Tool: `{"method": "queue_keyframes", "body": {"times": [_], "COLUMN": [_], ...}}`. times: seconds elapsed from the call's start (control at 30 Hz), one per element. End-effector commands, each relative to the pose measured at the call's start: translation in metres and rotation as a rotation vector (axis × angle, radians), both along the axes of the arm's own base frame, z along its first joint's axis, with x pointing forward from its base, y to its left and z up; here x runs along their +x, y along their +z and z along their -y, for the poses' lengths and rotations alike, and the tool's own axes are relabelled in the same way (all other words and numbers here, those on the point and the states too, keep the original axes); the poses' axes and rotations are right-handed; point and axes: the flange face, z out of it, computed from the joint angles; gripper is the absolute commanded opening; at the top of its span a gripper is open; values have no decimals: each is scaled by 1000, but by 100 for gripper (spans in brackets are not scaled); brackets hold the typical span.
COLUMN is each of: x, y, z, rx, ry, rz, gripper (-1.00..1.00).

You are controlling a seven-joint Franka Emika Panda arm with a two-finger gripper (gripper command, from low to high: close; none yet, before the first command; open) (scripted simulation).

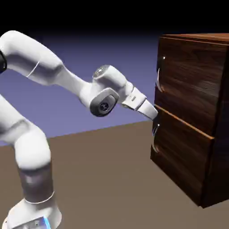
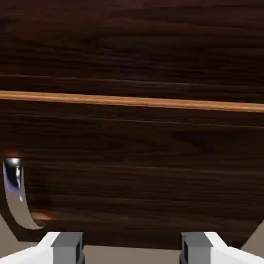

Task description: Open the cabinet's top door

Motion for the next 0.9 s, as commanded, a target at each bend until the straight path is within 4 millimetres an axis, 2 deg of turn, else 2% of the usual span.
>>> {"method": "queue_keyframes", "body": {"times": [0.0,0.23,0.47,0.67,0.87], "x": [0,-4,-12,-19,-24], "y": [7,54,91,116,131], "z": [2,11,10,1,-14], "rx": [4,30,48,57,60], "ry": [-8,-55,-86,-99,-102], "rz": [16,128,239,331,419], "gripper": [0,0,0,0,0]}}
